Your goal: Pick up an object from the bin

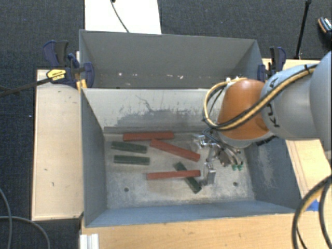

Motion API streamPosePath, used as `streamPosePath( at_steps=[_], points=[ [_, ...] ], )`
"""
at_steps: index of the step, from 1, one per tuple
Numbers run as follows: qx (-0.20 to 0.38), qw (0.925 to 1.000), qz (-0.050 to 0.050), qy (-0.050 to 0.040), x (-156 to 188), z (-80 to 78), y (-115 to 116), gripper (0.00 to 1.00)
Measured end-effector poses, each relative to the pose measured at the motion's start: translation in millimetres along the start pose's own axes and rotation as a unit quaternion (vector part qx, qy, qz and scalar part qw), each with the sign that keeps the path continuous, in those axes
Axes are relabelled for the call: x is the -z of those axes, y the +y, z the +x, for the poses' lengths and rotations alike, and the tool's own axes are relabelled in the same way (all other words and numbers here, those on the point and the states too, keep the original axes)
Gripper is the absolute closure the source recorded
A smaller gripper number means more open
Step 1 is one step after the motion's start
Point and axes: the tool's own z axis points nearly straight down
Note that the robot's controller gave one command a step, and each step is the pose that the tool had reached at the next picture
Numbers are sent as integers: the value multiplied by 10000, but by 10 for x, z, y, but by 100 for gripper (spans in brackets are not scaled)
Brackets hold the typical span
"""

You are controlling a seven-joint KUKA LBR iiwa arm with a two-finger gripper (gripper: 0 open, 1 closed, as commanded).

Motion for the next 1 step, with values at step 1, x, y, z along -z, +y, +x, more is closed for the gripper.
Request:
streamPosePath(
  at_steps=[1],
  points=[
    [456,9989,-4,-52,46,-303,880,0]
  ],
)
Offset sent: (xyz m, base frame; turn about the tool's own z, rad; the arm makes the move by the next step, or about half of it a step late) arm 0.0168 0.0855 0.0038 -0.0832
